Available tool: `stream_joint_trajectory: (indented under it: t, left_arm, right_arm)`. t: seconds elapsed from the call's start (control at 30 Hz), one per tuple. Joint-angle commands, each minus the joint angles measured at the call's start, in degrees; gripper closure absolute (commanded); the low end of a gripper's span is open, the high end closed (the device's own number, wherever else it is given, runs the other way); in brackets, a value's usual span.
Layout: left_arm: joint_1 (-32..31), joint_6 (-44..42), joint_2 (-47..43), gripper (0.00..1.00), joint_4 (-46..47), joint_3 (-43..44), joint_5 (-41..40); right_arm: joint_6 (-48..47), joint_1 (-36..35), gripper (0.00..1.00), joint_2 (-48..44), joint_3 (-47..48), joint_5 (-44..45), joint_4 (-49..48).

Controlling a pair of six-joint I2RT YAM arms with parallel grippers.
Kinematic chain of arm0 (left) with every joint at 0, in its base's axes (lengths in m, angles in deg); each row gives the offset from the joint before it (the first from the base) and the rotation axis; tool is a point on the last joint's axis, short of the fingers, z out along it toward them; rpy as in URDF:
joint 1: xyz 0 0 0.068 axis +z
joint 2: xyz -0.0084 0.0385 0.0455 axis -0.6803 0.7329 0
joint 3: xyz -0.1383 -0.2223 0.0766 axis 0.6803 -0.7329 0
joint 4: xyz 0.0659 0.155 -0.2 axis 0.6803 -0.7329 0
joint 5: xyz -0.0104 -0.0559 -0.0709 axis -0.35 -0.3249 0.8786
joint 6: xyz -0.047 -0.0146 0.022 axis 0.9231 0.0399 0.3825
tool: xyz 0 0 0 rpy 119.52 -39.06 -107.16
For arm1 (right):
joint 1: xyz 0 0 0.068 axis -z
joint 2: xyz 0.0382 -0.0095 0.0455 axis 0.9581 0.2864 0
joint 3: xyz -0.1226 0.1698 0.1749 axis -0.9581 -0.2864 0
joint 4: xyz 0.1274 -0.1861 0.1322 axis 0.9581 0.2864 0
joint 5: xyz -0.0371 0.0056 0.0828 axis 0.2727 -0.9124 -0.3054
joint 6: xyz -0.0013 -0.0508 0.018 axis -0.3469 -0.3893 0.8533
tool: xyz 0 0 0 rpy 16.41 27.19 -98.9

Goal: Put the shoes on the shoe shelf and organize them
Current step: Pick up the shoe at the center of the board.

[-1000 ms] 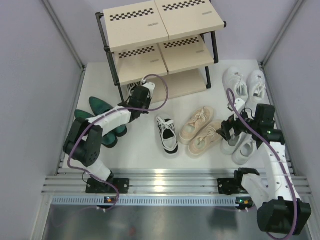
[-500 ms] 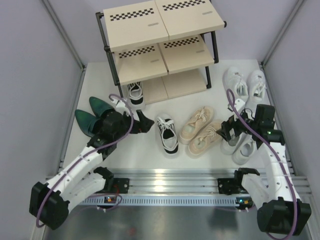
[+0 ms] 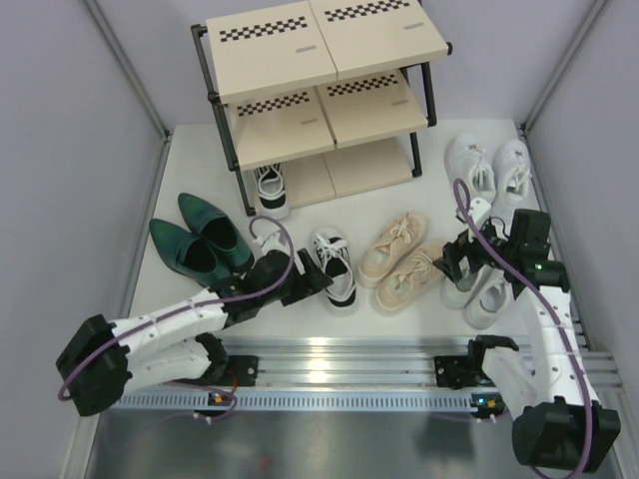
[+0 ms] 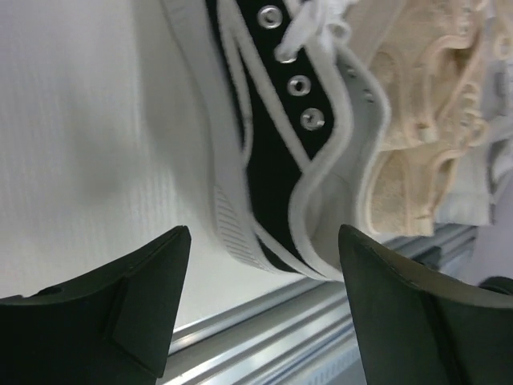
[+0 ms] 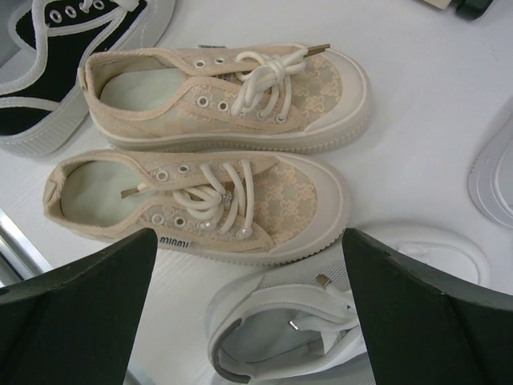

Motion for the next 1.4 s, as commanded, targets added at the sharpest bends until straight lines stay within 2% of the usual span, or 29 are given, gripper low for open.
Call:
stream_joint_trajectory:
  t: [0.0, 0.03, 0.27, 0.33, 0.37, 0.43, 0.47, 0.5, 0.67, 0.8, 0.83, 0.9, 0.93, 0.97, 1.1, 1.37]
  left_arm:
    - [-1.6, 6.4, 6.2, 0.22, -2.4, 3.1, -8.7]
    - [-1.7, 6.7, 7.7, 0.28, -3.7, 3.7, -9.4]
    - [-2.8, 4.6, 13.6, 0.37, -4.0, 8.3, -14.6]
    - [-3.0, 3.8, 13.4, 0.49, -3.4, 9.2, -14.7]
    - [-3.1, 3.1, 12.9, 0.60, -3.1, 9.2, -14.6]
    - [-3.1, 2.6, 12.2, 0.91, -1.6, 8.7, -14.0]
    - [-3.1, 2.9, 11.5, 0.97, -1.1, 8.2, -13.9]
    - [-3.1, 3.0, 11.0, 0.99, -0.6, 7.9, -13.7]
    - [-3.1, 5.9, 7.8, 1.00, 3.0, 4.9, -13.0]
    - [-3.1, 9.8, 3.5, 1.00, 5.2, 3.6, -15.5]
    - [-3.2, 10.7, 2.6, 1.00, 5.8, 3.5, -16.2]
    - [-3.2, 13.1, 1.0, 1.00, 8.1, 3.4, -18.3]
    - [-3.2, 14.1, 0.6, 1.00, 8.4, 3.6, -19.0]
    - [-3.3, 14.6, 0.6, 1.00, 9.1, 4.1, -20.0]
    - [-3.7, 15.9, 2.0, 1.00, 11.0, 5.1, -22.1]
    - [-4.3, 16.3, 7.8, 1.00, 16.1, 6.5, -21.4]
  right_arm:
    - [-1.2, 0.9, 0.01, -1.3, 0.0, -1.0, -0.4]
    - [-1.2, 0.9, 0.01, -1.3, 0.0, -1.1, -0.4]
    - [-1.5, 0.9, 0.01, -1.3, 0.2, -3.8, -0.1]
    - [-1.9, 0.4, 0.01, -0.8, 1.5, -6.3, 0.9]
    - [-2.2, 0.1, 0.01, -0.3, 2.5, -8.6, 2.7]
    - [-2.3, -2.3, 0.00, 2.4, 5.8, -9.7, 4.6]
    - [-2.1, -3.6, 0.01, 3.6, 7.2, -9.2, 6.6]
    - [-2.0, -7.3, 0.00, 6.3, 10.0, -8.5, 7.4]
    - [3.3, -19.6, 0.01, 14.2, 17.2, -3.8, 8.6]
    - [12.4, -29.9, 0.01, 22.2, 23.4, -1.1, 5.2]
    - [18.6, -31.5, 0.01, 23.5, 24.2, 2.0, 3.8]
    - [24.9, -36.1, 0.01, 26.7, 26.1, 5.8, 1.1]
    - [32.3, -37.6, 0.01, 27.5, 26.5, 12.3, -1.7]
    - [35.9, -40.2, 0.01, 28.8, 26.8, 15.3, -2.7]
    - [46.6, -45.2, 0.01, 30.6, 26.7, 25.3, -6.7]
    - [50.3, -48.5, 0.01, 35.7, 25.7, 30.9, -11.0]
